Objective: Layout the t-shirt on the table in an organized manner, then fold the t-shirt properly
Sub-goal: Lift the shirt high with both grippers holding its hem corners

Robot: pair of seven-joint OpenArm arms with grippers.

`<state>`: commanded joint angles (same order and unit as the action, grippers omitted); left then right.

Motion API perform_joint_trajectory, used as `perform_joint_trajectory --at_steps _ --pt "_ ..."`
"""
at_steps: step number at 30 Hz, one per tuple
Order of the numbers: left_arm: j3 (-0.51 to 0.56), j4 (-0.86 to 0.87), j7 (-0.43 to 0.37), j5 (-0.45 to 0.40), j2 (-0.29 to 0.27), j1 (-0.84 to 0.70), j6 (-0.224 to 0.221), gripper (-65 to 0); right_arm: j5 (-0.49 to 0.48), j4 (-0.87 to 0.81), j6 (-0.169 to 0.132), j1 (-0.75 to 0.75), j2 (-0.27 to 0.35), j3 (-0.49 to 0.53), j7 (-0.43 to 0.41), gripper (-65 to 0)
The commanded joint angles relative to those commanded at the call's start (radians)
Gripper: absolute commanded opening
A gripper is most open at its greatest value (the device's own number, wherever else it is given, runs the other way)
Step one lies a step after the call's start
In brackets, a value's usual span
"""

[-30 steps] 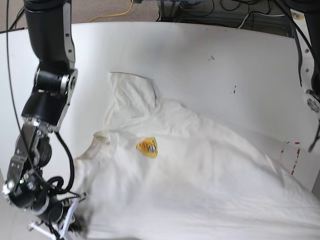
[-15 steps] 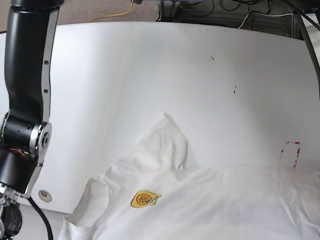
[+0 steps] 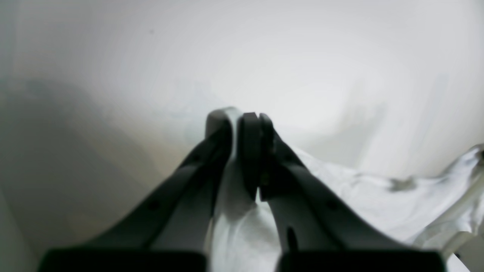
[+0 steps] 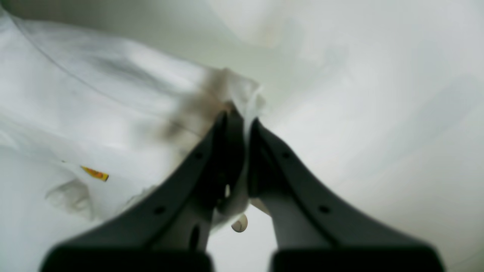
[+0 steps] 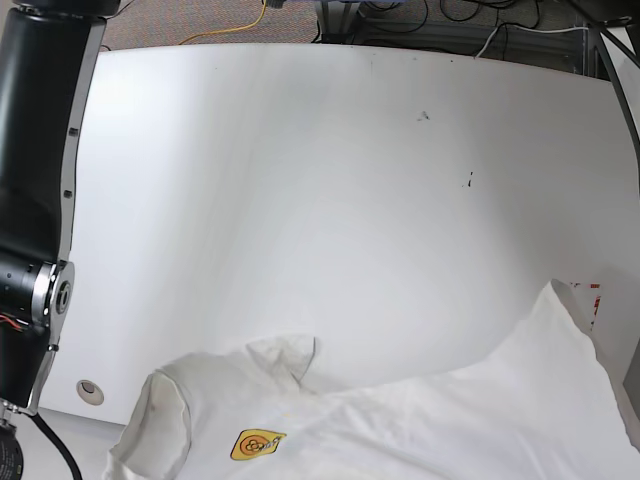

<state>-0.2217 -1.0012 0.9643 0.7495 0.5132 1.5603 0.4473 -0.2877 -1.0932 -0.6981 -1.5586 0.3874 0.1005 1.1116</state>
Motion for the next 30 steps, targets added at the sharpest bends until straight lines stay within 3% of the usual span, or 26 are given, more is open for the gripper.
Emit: perform_joint_trajectory --at_steps 9,17,21,30 --pt "0.0 -0.089 0.006 0.0 0.0 -0.028 0.0 -64.0 0.0 -0.018 0.0 0.0 0.02 0.002 0.057 -65.0" --pt "0.0 -0.195 0.02 0.0 0.005 -0.154 0.002 -64.0 0.0 -0.15 0.0 0.007 0.041 -0.008 0.13 -65.0" --pt "-0.006 -0.279 0.074 0.0 0.005 -0.228 0.002 -64.0 -0.002 -0.267 0.0 0.12 0.046 -0.083 0.186 -65.0" --pt "-0.055 -0.448 0.084 0.026 0.008 -0.504 0.002 -64.0 -0.002 -0.489 0.0 0.429 0.049 -0.196 0.236 -65.0"
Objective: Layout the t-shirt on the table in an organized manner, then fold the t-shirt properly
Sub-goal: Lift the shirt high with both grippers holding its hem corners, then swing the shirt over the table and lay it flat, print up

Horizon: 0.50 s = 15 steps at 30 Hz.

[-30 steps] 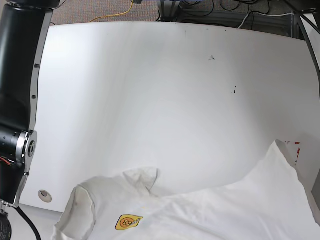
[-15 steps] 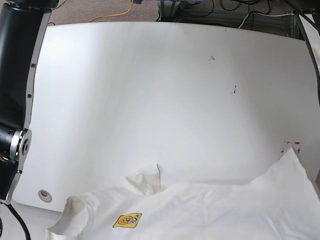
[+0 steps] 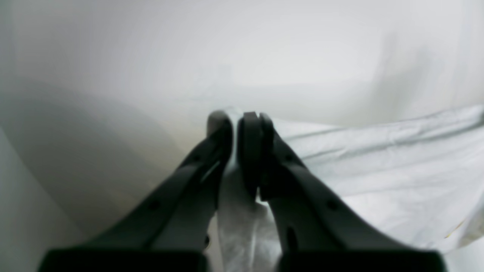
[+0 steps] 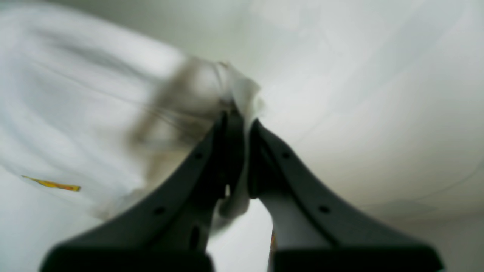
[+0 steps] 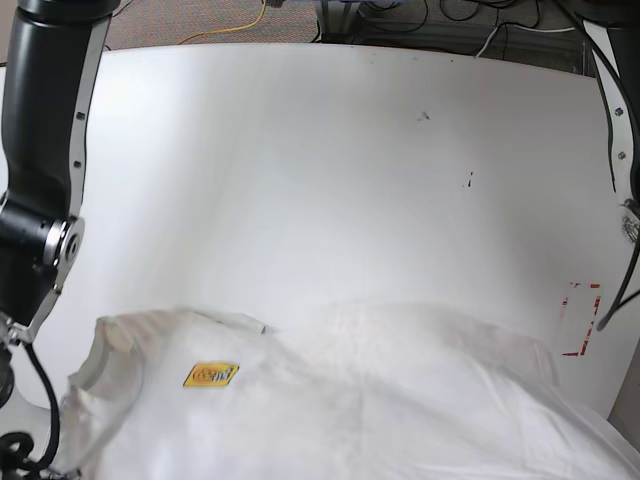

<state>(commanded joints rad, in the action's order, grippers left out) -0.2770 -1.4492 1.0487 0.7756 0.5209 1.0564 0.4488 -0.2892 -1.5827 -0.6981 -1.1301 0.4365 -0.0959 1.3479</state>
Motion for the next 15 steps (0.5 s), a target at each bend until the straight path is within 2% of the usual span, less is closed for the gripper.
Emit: perform_joint_trajectory --at_steps 5,7,9,15 --pt "-0.023 -0.075 0.0 0.044 0.002 -0.155 0.0 -64.0 0.0 -0.124 0.0 0.203 -0.006 -0.063 0.0 -65.0" --pt "-0.029 -0.126 0.0 0.057 0.021 -0.238 0.002 -64.0 0.0 -0.18 0.0 0.305 -0.011 -0.094 0.0 -65.0" --pt "-0.044 -0.166 0.002 0.069 0.029 -0.31 0.002 -64.0 0.0 -0.215 0.0 0.384 -0.041 -0.121 0.0 -65.0" --pt "-0.112 -0.238 0.028 0.11 0.029 -0.489 0.002 -64.0 0.0 -0.313 0.0 0.569 -0.083 -0.163 0.0 -65.0"
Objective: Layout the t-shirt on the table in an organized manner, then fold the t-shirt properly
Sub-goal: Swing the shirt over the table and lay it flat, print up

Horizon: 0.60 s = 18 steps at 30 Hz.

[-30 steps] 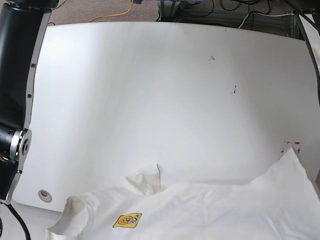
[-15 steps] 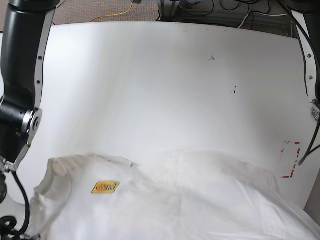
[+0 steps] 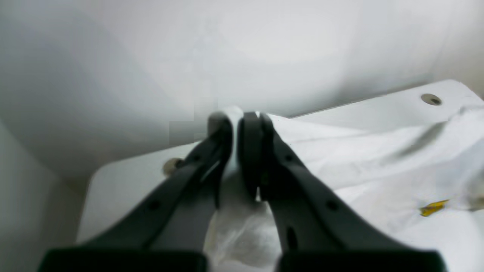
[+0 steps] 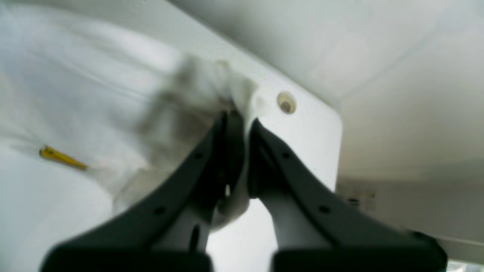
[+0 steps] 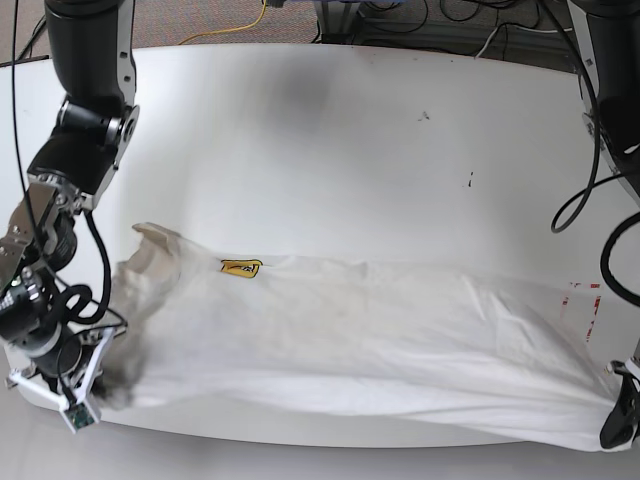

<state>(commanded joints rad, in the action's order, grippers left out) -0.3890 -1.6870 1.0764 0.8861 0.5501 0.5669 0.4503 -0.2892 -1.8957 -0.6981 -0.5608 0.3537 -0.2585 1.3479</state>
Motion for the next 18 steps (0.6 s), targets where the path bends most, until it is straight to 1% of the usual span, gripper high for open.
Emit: perform_joint_trajectory --at_steps 3,4,9,13,18 --pt "-0.055 -0.046 0.041 0.017 0.0 -0.087 0.0 -64.0 0.003 -0.054 0.0 0.109 -0.026 -0.014 0.0 -65.0" --pt "-0.08 -0.064 0.054 0.025 0.0 -0.14 0.0 -64.0 0.002 -0.075 0.0 0.158 -0.038 -0.032 0.0 -65.0" --pt "-0.155 -0.103 0.057 0.049 0.0 -0.288 0.0 -64.0 0.002 -0.107 0.0 0.287 -0.077 -0.057 0.0 -65.0" --pt "-0.226 -0.103 0.057 0.095 -0.002 -0.427 0.0 -64.0 0.002 -0.123 0.0 0.402 -0.11 -0.092 0.0 -65.0" --pt "-0.319 -0.103 0.057 0.157 -0.002 -0.582 0.0 -64.0 0.0 -0.13 0.0 0.514 -0.129 -0.1 0.0 -65.0"
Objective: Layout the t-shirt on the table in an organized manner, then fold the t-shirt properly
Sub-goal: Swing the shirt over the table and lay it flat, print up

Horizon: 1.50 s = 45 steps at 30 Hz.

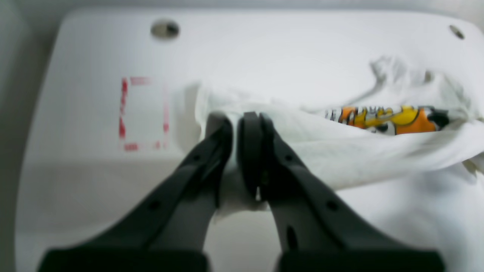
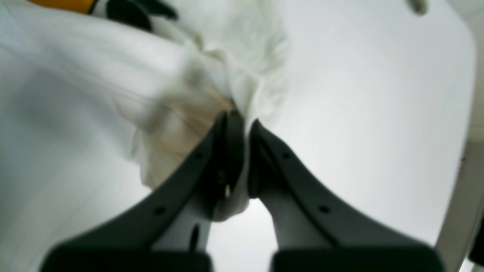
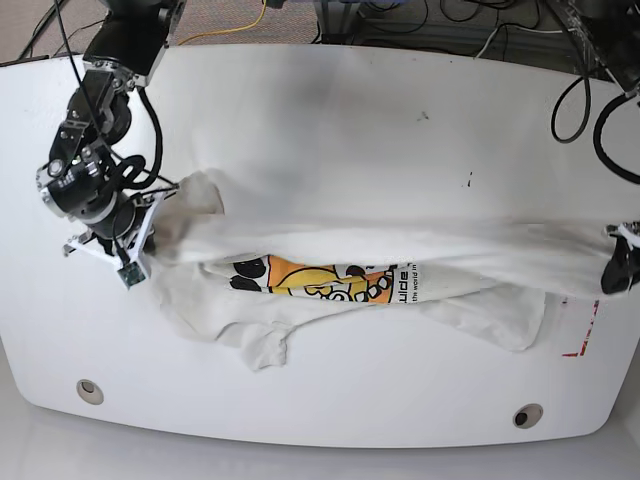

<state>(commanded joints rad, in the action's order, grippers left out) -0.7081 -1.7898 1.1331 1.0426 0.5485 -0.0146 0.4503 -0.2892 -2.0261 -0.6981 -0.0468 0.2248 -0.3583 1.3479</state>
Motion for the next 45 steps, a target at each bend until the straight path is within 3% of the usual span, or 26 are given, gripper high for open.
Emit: perform_joint_trajectory --at_steps 5,13,25,29,33,39,45 --pt "-0.051 0.0 0.0 0.032 0.0 -0.129 0.0 -64.0 -0.015 -0.006 0.0 0.086 -0.018 0.0 0.0 -65.0" --pt "-0.101 0.0 0.002 0.035 0.0 -0.299 0.0 -64.0 -0.147 -0.008 0.0 0.229 -0.028 -0.058 0.0 -65.0" --pt "-0.112 0.002 0.002 0.032 0.0 -0.554 0.0 -64.2 -0.161 -0.008 0.0 0.382 -0.035 -0.055 0.0 -65.0" --pt "-0.112 0.002 0.002 0.032 0.0 -0.603 0.0 -64.2 -0.16 -0.008 0.0 0.405 -0.032 -0.055 0.0 -60.4" --pt "-0.11 0.002 0.002 0.032 0.0 -0.623 0.0 -64.2 -0.16 -0.008 0.0 0.425 -0.025 -0.055 0.0 -49.5" --pt "-0.109 0.002 0.002 0.008 0.002 -0.646 -0.002 -64.0 -0.16 -0.008 0.0 0.446 -0.025 -0.055 0.0 -47.7" --pt "-0.11 0.002 0.003 -0.092 0.002 -0.669 0.0 -64.0 -0.155 -0.008 0.0 0.47 -0.02 -0.057 0.0 -47.7"
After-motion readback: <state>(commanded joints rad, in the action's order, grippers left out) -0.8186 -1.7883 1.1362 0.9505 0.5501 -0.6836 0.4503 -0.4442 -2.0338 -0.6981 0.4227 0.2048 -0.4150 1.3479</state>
